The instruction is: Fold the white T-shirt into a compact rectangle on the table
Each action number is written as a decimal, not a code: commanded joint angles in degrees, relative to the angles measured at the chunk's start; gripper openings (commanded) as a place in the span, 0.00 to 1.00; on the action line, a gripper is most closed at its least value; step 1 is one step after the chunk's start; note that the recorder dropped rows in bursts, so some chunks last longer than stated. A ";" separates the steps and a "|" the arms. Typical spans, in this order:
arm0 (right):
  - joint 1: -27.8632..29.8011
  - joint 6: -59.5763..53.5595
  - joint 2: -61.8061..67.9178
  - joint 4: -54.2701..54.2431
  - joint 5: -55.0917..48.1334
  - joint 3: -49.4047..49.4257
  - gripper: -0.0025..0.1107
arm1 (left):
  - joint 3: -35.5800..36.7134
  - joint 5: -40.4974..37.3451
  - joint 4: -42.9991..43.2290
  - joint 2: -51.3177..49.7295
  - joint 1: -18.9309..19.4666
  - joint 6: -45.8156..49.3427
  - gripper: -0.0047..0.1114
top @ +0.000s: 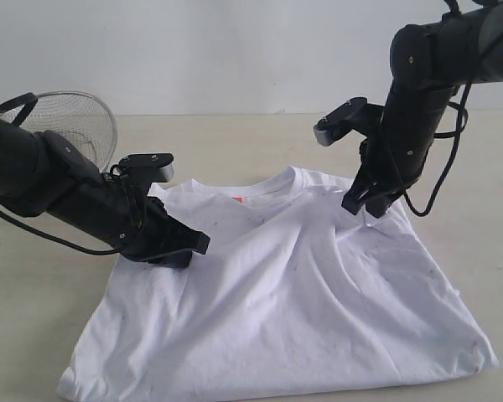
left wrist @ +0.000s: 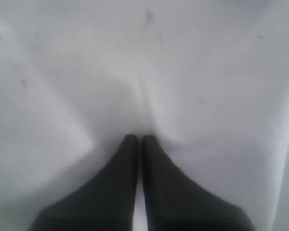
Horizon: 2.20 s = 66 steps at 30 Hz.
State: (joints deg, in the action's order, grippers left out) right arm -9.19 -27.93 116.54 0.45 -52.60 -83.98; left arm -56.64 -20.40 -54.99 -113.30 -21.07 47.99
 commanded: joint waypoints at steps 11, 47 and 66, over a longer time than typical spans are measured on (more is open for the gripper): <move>0.04 11.44 -4.63 14.57 4.55 -0.15 0.02 | -0.39 -0.63 -0.06 -0.08 -0.15 0.20 0.08; 0.04 40.55 1.18 38.60 -3.82 -3.45 0.03 | -0.39 6.15 2.37 6.49 -0.15 0.34 0.08; -1.40 19.60 1.18 -0.45 -13.12 -3.31 0.02 | -11.47 -9.90 12.71 0.74 8.53 -2.67 0.08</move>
State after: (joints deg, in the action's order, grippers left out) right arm -10.29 -7.91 117.75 0.00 -63.54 -87.19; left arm -66.98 -29.16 -44.51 -110.60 -12.66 47.54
